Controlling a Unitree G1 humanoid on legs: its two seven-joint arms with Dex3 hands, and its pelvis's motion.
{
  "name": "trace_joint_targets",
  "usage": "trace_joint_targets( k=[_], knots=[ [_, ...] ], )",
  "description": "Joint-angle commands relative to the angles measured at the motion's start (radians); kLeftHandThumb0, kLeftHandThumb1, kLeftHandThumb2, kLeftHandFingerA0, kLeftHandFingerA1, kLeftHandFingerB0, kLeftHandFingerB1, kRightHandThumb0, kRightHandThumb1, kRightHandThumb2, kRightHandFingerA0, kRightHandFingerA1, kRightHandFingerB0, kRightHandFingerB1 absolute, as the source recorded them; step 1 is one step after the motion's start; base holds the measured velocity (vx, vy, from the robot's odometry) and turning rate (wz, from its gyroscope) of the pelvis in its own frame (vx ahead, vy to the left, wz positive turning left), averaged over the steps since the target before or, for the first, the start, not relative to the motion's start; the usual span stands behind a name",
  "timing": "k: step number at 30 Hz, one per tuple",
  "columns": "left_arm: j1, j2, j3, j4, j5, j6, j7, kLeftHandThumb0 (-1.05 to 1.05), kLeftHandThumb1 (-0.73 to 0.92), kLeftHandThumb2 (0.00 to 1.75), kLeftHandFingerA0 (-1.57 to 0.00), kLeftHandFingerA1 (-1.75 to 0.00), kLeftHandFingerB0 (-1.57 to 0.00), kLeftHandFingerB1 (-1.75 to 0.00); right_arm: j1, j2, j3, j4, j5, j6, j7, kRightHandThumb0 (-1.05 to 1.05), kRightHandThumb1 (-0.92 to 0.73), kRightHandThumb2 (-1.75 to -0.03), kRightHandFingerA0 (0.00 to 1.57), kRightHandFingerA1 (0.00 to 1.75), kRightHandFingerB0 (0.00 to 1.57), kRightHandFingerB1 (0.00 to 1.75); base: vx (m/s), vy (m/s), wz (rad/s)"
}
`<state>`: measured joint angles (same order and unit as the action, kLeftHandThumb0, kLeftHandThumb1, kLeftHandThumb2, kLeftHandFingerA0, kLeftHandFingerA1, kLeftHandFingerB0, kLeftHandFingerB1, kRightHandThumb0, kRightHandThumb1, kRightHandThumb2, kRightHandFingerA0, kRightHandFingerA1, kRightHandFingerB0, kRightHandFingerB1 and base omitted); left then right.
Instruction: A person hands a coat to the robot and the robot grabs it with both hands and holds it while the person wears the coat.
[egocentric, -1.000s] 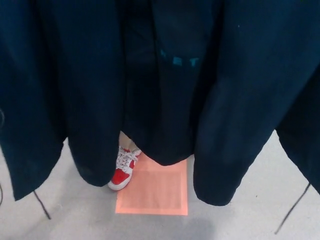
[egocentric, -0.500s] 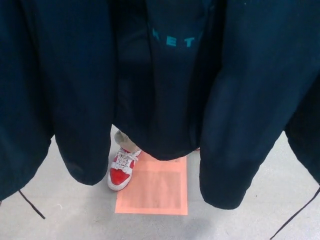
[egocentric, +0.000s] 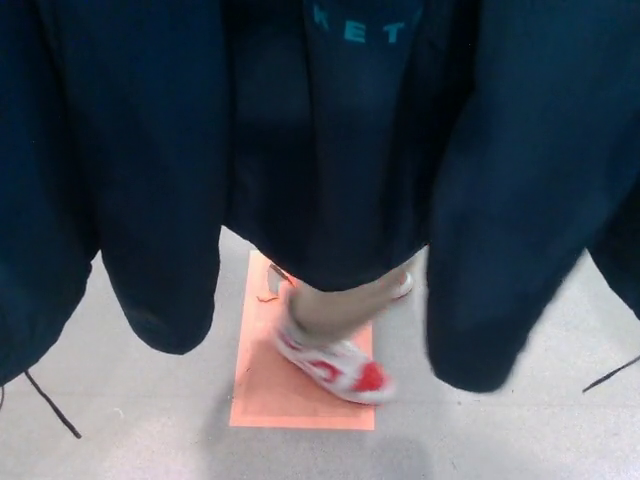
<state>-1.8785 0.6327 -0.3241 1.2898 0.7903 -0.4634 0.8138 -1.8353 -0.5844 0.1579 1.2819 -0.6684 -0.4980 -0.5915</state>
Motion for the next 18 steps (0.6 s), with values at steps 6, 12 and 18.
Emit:
trace_joint_targets(
  k=[6,12,18],
  knots=[
    [-0.091,0.053,-0.04,0.034,0.028,0.144,-0.013,-0.13,0.74,0.72,-0.93,-1.74,-0.69,-1.47,-0.081,-0.043,0.043,0.029,0.001,0.153,0.009,-0.06,-0.66,-0.86,0.94,1.67,0.71,1.25,0.0,0.0,0.0],
    [-0.11,0.056,-0.066,0.039,0.038,0.149,-0.023,-0.13,0.71,0.69,-0.94,-1.75,-0.7,-1.49,-0.091,-0.032,0.096,0.035,-0.027,0.169,0.004,-0.1,-0.66,-0.81,1.1,1.6,0.83,1.11,0.0,0.0,0.0],
    [-0.116,0.059,-0.085,0.041,0.049,0.162,-0.029,-0.1,0.66,0.63,-0.91,-1.75,-0.67,-1.51,-0.087,-0.026,0.127,0.039,-0.034,0.183,0.004,-0.06,-0.65,-0.78,1.04,1.63,0.82,1.19,0.0,0.0,0.0]
  ],
)
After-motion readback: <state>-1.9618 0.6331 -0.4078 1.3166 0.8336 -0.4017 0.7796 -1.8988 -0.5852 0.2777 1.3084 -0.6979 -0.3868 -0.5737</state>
